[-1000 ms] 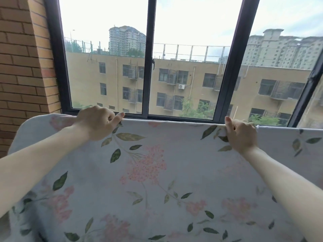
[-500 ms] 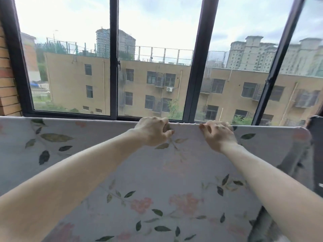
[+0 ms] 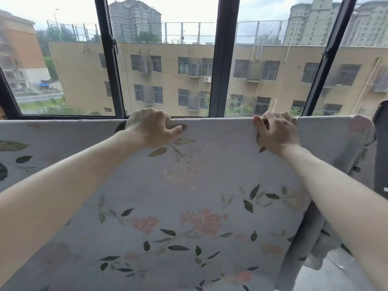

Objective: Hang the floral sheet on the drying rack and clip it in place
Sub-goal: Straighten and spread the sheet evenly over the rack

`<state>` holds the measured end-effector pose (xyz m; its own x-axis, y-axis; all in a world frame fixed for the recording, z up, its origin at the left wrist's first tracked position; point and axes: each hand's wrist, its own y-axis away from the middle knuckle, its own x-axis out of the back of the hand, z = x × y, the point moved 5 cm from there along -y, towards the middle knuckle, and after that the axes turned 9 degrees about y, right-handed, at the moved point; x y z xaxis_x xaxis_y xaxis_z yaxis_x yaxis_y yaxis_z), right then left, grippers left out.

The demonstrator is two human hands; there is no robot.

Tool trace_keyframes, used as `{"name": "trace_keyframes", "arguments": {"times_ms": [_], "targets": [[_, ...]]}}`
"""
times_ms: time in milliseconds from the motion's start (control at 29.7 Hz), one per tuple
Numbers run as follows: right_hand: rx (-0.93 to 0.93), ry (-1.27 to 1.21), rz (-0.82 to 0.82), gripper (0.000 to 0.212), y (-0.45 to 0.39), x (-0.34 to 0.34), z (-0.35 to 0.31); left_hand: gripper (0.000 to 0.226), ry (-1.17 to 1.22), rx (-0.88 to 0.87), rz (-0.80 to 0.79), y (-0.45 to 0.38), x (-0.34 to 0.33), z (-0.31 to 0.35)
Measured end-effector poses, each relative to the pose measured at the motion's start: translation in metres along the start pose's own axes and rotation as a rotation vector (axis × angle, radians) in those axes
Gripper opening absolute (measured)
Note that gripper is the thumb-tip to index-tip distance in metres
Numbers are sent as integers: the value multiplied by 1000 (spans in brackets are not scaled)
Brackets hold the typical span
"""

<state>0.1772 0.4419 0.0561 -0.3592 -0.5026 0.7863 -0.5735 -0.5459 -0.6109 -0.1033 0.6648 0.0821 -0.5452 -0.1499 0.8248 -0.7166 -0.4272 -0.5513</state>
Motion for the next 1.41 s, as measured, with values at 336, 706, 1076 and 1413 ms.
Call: {"name": "trace_keyframes", "arguments": {"times_ms": [336, 706, 1076, 1413], "targets": [[208, -97, 272, 33, 2, -24, -9, 38, 21, -242, -91, -48, -58, 119], [-13, -52, 290, 51, -31, -17, 124, 30, 49, -367, -158, -115, -107, 203], [50, -63, 398, 44, -42, -22, 258, 35, 25, -351, -195, -162, -148, 302], [-117, -589, 141, 19, -22, -73, 375, 53, 58, -232, -75, -199, -189, 421]]}}
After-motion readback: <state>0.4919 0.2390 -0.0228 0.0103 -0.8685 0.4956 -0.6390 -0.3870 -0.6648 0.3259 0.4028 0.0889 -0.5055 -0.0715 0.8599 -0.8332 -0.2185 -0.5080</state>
